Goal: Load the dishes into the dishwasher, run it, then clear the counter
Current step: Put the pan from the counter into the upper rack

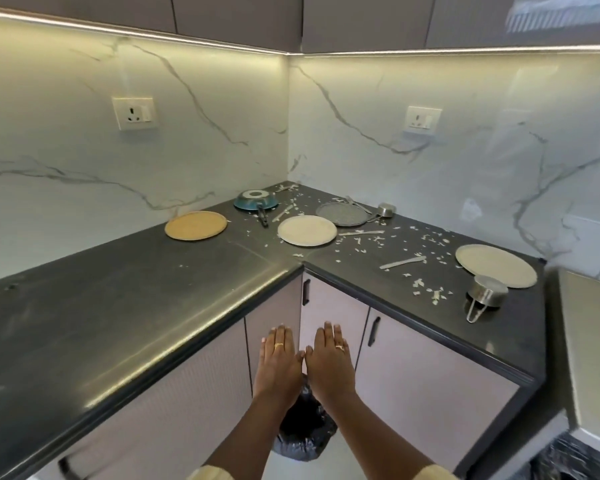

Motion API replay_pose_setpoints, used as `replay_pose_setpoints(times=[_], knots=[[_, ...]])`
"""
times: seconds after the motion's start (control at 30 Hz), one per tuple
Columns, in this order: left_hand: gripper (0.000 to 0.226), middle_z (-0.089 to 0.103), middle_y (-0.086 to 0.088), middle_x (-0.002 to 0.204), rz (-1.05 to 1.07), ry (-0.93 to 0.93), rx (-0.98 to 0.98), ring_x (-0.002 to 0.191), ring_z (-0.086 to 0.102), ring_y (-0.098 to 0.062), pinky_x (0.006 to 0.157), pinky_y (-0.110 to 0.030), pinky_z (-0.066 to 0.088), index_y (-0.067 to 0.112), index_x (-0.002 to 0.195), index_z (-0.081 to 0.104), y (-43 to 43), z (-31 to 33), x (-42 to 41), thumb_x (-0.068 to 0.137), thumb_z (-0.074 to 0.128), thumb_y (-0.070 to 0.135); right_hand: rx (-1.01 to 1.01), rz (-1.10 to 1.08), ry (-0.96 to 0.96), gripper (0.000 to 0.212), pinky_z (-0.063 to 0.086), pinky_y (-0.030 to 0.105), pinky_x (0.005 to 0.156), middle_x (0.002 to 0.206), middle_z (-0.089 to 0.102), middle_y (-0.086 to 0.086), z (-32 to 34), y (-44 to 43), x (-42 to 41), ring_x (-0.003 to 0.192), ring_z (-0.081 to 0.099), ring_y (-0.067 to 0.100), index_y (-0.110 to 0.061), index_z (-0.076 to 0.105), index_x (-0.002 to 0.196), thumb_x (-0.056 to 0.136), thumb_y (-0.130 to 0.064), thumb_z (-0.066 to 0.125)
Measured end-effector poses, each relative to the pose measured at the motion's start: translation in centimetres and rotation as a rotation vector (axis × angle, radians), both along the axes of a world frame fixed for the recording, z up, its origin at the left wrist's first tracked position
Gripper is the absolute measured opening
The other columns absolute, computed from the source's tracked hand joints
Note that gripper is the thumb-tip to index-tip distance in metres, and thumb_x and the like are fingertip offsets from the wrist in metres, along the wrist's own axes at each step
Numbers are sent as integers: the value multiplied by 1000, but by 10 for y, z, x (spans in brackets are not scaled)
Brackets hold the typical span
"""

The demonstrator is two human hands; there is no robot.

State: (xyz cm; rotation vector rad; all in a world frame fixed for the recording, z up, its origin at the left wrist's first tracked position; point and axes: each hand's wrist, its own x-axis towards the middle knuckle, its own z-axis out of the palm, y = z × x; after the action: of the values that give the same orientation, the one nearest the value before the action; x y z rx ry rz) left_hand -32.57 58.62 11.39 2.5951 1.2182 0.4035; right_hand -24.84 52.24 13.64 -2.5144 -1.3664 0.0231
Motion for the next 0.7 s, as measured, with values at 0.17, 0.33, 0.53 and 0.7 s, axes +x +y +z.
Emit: replay_pose_setpoints(times=[0.17,0.33,0.53,0.7], knots=[[61,6,-7,157,4,9,40,145,-2,-22,112,-33,-9,10,149,5,73,21,27,100,27,38,34,36,6,52,11,37,118,155,13,17,16,71,43,145,7,29,-2,15,146,101,-26,27],[57,12,-5,156,36,51,94,145,4,-22,117,-37,-1,12,148,12,147,39,55,100,28,37,39,79,10,53,12,36,118,155,15,17,31,144,92,144,8,28,-2,14,147,101,-25,29],[57,23,-8,152,126,29,14,142,14,-22,118,-37,5,8,146,18,213,38,89,99,30,38,-12,41,-48,44,35,35,107,137,47,14,31,218,138,129,41,25,-6,39,134,100,-32,29],[57,25,-8,151,195,43,-53,142,15,-23,117,-37,7,8,145,19,274,22,106,99,31,39,-11,75,-41,38,41,32,99,127,54,12,21,278,169,120,49,24,-7,48,125,100,-29,29]])
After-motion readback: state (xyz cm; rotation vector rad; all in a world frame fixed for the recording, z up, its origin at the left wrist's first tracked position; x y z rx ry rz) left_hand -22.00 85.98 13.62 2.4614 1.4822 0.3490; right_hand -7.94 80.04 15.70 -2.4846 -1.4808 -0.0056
